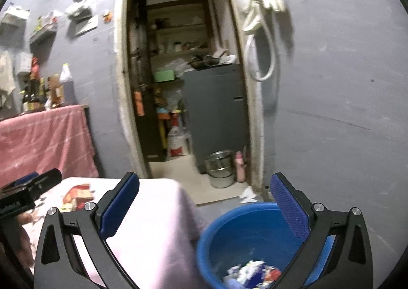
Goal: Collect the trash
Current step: 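Move both open tools back toward the remaining wrappers on the table, then grasp the yellow snack packet with the right tool while the left tool grasps the red wrapper, then carry the red wrapper and yellow packet over the blue bucket, then open both tools to drop the wrapper and packet into the bucket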
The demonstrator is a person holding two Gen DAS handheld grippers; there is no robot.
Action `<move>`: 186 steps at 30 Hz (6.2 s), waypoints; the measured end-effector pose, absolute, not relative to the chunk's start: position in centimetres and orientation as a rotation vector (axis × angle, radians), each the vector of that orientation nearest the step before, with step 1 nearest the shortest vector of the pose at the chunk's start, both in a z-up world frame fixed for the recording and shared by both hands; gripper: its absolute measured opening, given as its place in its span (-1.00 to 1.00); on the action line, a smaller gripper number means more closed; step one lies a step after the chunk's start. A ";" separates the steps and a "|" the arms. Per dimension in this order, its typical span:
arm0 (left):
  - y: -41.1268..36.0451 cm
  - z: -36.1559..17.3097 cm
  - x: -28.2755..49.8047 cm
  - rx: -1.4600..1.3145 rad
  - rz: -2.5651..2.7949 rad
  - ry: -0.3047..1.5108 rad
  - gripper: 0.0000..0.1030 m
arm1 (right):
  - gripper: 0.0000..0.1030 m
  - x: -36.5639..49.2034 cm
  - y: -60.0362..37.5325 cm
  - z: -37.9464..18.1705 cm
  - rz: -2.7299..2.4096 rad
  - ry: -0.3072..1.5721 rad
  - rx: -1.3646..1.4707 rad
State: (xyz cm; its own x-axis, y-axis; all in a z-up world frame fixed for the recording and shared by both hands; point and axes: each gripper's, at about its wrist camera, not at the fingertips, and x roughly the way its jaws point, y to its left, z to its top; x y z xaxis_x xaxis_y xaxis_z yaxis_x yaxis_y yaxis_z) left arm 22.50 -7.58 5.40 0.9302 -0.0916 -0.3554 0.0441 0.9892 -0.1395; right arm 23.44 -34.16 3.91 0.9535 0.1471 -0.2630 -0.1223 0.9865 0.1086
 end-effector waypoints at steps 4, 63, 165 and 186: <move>-2.8 4.8 21.9 -0.136 0.003 0.392 0.96 | 1.00 23.9 -30.8 3.9 0.200 0.296 0.089; 4.8 -2.4 33.2 -0.046 -0.089 0.794 0.93 | -0.90 32.6 -17.9 -1.8 0.601 0.742 0.169; -30.6 -2.3 29.4 -0.064 -0.466 0.504 -0.39 | -0.88 22.9 -48.4 -2.0 -0.060 0.379 0.182; -29.5 -2.9 30.3 -0.125 -0.466 0.562 0.07 | -0.49 24.0 -49.2 -2.8 -0.051 0.445 0.212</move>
